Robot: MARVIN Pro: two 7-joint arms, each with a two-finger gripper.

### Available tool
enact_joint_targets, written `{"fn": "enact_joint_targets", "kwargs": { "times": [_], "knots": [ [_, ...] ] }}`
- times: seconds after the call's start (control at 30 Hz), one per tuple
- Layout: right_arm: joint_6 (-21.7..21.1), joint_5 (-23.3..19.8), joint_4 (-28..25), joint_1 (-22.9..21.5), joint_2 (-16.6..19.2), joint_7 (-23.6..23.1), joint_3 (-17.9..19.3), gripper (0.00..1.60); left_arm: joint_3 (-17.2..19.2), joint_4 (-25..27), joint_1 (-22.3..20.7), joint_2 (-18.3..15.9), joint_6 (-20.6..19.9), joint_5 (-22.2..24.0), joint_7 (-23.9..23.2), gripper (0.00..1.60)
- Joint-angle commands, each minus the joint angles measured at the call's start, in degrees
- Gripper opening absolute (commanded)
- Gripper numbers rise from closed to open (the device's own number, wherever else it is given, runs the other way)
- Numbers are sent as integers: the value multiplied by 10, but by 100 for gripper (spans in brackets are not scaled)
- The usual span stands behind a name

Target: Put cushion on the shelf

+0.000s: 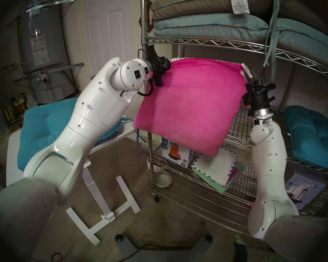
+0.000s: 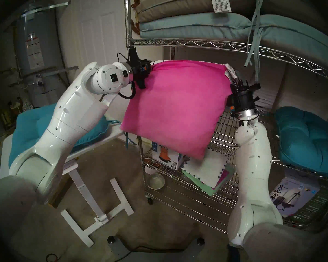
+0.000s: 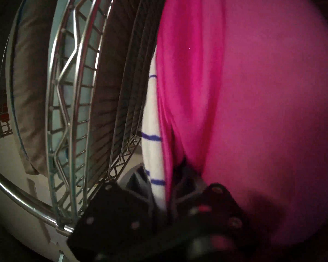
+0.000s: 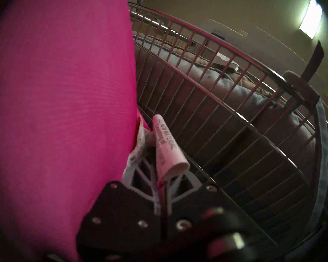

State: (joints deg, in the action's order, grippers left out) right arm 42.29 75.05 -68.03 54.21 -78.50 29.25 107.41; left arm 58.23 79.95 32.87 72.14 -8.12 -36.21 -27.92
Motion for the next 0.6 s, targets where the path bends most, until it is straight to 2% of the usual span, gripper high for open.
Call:
{"fn": "enact_joint_targets", "kwargs": {
  "times": [0.0,0.3,0.53,0.57],
  "knots": [
    [-4,-9,50,-24,23,12,27,0,15,-67,-20,-9,11,-14,34,0],
    [10,8,84,-47,32,3,21,0,7,-134,-29,-4,44,-19,50,0],
    [16,21,115,-63,48,-6,25,0,-12,-182,-48,24,64,-27,64,0],
    [18,25,124,-67,53,-9,27,0,-16,-202,-60,36,70,-29,68,0]
  ]
}}
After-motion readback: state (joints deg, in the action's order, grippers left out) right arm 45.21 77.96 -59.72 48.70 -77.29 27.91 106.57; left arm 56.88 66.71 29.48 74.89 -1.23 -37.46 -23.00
